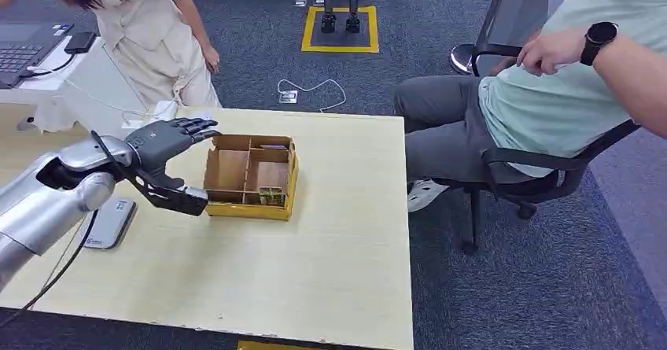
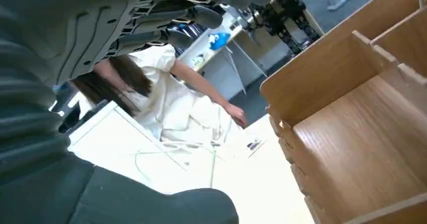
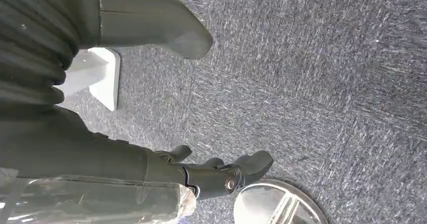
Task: Pass the card to the sensor for recognition and then transmit it.
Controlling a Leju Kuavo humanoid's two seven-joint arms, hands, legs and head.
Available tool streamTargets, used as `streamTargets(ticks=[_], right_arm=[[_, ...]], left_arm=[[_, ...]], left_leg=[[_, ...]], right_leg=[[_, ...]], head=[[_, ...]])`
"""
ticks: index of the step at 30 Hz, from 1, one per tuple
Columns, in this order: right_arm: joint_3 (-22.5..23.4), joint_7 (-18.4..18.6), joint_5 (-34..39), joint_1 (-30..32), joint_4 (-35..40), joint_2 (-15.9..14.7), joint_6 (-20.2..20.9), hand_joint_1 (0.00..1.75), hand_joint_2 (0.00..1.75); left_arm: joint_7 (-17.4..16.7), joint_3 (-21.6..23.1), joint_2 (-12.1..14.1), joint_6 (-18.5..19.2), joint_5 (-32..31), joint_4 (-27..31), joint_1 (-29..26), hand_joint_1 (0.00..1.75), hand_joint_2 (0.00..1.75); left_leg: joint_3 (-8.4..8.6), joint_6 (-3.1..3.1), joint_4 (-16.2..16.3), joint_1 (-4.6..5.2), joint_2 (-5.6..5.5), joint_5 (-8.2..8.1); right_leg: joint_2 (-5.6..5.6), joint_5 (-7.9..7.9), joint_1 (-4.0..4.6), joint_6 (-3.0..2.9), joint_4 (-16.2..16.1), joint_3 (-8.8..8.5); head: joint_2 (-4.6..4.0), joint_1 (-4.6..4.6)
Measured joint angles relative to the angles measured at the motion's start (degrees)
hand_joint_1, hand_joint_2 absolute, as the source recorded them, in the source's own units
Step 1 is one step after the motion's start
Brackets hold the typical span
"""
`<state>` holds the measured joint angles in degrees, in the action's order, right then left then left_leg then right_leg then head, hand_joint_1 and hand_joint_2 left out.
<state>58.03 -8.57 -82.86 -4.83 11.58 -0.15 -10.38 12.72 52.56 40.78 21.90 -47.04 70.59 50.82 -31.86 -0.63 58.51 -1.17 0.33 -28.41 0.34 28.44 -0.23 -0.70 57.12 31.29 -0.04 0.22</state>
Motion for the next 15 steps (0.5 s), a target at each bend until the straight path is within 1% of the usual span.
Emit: streamTargets(ticks=[2, 4, 9, 10, 12, 13, 15], right_arm=[[0.04, -0.07, -0.07, 0.01, 0.00, 0.00, 0.00, 0.00, 1.75], [0.15, -0.09, -0.07, 0.03, 0.00, 0.00, 0.00, 0.00, 1.75], [0.17, -0.09, -0.07, 0.03, 0.00, 0.00, 0.00, 0.00, 1.75], [0.26, -0.09, -0.07, 0.01, 0.00, 0.02, 0.00, 0.00, 1.75], [0.37, -0.09, -0.06, 0.01, 0.00, 0.00, 0.00, 0.00, 1.75], [0.74, -0.09, 0.20, 0.03, 0.00, 0.00, -0.09, 0.00, 1.75], [0.98, -0.09, 0.28, 0.03, 0.00, 0.00, -0.09, 0.00, 1.75]], left_arm=[[0.07, 0.66, 1.93, 1.80, 2.96, 1.82, 0.99, 0.00, 1.75], [0.07, 1.25, 3.74, 2.52, 4.80, 3.75, 1.80, 0.00, 1.75], [0.07, 1.35, 3.97, 2.54, 4.96, 4.04, 1.86, 0.00, 1.75], [-0.02, 1.75, 4.86, 2.47, 5.49, 5.25, 2.03, 0.00, 1.75], [-0.39, 2.10, 5.64, 2.19, 5.77, 6.47, 2.01, 0.00, 1.75], [-1.44, 3.85, 7.69, 1.42, 5.73, 9.88, 1.65, 0.00, 1.75], [-2.36, 5.18, 9.53, 1.40, 4.90, 11.89, 1.17, 0.00, 1.75]], left_leg=[[0.00, 0.00, 0.00, -0.01, 0.02, 0.00], [0.00, 0.00, 0.00, -0.01, 0.01, 0.00], [0.00, 0.00, 0.00, -0.01, 0.01, 0.00], [0.00, 0.00, 0.00, 0.00, 0.00, 0.00], [-0.01, 0.00, 0.00, 0.00, -0.02, 0.00], [-0.04, 0.00, 0.00, 0.00, 0.00, 0.00], [-0.03, 0.00, 0.00, 0.00, 0.01, 0.00]], right_leg=[[0.02, 0.00, 0.01, 0.00, 0.01, 0.02], [0.01, 0.00, 0.01, 0.00, 0.01, 0.02], [0.01, 0.00, 0.01, 0.00, 0.01, 0.02], [0.00, 0.01, 0.01, 0.00, 0.01, 0.02], [-0.01, 0.01, 0.00, 0.00, 0.00, 0.01], [-0.01, 0.00, 0.00, 0.00, 0.01, 0.00], [0.01, 0.00, 0.00, 0.00, 0.01, 0.00]], head=[[0.00, 0.02], [0.00, 0.02], [0.00, 0.02], [0.00, 0.02], [0.00, 0.00], [0.00, 0.02], [0.00, 0.00]])
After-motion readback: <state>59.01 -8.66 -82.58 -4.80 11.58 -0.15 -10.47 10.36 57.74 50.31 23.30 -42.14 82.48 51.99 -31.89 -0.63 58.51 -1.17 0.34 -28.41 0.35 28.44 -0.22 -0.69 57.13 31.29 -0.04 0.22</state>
